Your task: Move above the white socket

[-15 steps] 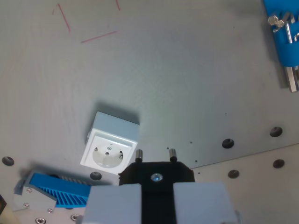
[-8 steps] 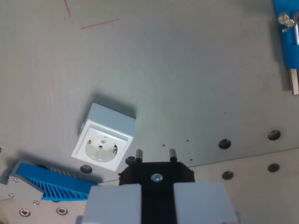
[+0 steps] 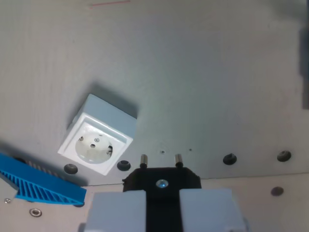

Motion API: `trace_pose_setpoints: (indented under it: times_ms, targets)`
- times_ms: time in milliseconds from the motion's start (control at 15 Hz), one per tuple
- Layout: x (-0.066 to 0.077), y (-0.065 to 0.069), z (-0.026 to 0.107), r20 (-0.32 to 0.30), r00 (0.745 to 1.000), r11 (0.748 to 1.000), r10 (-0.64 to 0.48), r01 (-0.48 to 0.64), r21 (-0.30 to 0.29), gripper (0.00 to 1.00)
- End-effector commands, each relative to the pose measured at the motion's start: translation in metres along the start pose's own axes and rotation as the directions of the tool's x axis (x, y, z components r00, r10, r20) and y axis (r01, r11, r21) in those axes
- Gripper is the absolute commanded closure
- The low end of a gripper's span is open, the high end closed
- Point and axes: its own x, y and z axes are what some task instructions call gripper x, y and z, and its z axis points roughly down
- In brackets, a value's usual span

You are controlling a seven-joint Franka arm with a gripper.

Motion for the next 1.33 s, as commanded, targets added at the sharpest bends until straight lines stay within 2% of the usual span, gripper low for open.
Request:
trace_pose_setpoints:
  times_ms: [67,600,1333]
  targets:
    - [-0.011,-0.004,0.012,-0.11,0.953,0.959,-0.283,0.281,-0.035,1.0]
    - [-0.032,-0.02,0.043,-0.107,0.86,0.867,-0.499,0.494,-0.067,1.0]
    - [-0.057,-0.046,0.093,-0.071,0.723,0.726,-0.687,0.681,-0.093,1.0]
